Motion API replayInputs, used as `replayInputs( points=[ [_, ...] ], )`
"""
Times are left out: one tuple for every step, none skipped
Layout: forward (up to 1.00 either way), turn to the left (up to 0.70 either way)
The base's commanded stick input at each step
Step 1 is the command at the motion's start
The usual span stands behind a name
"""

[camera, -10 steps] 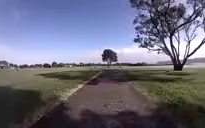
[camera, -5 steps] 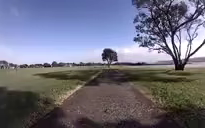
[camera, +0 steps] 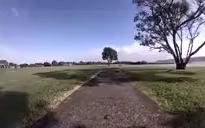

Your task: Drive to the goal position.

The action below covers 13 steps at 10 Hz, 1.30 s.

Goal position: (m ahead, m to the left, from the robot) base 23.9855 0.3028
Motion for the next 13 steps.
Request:
replayInputs(
  points=[
    [0.45,0.00],
    [0.45,0.00],
    [0.45,0.00],
    [0.45,0.00],
    [0.45,0.00],
    [0.45,0.00],
    [0.45,0.00],
    [0.45,0.00],
    [0.45,0.00],
    [0.45,0.00],
    [0.45,0.00],
    [0.45,0.00],
    [0.45,0.00]
  ],
)
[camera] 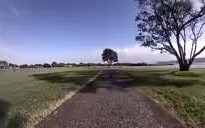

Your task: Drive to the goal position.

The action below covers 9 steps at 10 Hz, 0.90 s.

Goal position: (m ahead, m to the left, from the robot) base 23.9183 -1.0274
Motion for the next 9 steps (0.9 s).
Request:
replayInputs(
  points=[
    [0.45,0.00],
    [0.45,0.00],
    [0.45,0.00],
    [0.45,0.00],
    [0.45,0.00],
    [0.45,0.00],
    [0.45,0.00],
    [0.45,0.00],
    [0.45,0.00]
  ],
)
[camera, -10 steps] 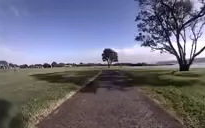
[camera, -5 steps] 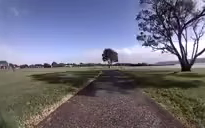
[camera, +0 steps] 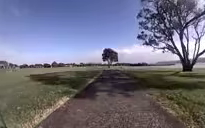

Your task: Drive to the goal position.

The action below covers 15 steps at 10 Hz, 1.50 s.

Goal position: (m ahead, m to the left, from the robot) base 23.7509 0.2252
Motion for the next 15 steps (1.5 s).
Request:
replayInputs(
  points=[
    [0.45,0.00],
    [0.45,0.00],
    [0.45,0.00],
    [0.45,0.00],
    [0.45,0.00],
    [0.45,0.00],
    [0.45,0.00],
    [0.45,0.00],
    [0.45,0.00],
    [0.45,0.00],
    [0.45,0.00],
    [0.45,0.00],
    [0.45,0.00],
    [0.45,0.00],
    [0.45,0.00]
  ],
)
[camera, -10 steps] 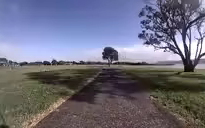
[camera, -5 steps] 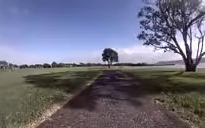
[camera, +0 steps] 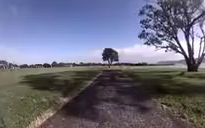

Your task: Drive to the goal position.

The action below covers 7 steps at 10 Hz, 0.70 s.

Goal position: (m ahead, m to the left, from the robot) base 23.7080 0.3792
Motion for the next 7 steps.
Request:
replayInputs(
  points=[
    [0.45,0.00],
    [0.45,0.00],
    [0.45,0.00],
    [0.45,0.00],
    [0.45,0.00],
    [0.45,0.00],
    [0.45,0.00]
  ],
)
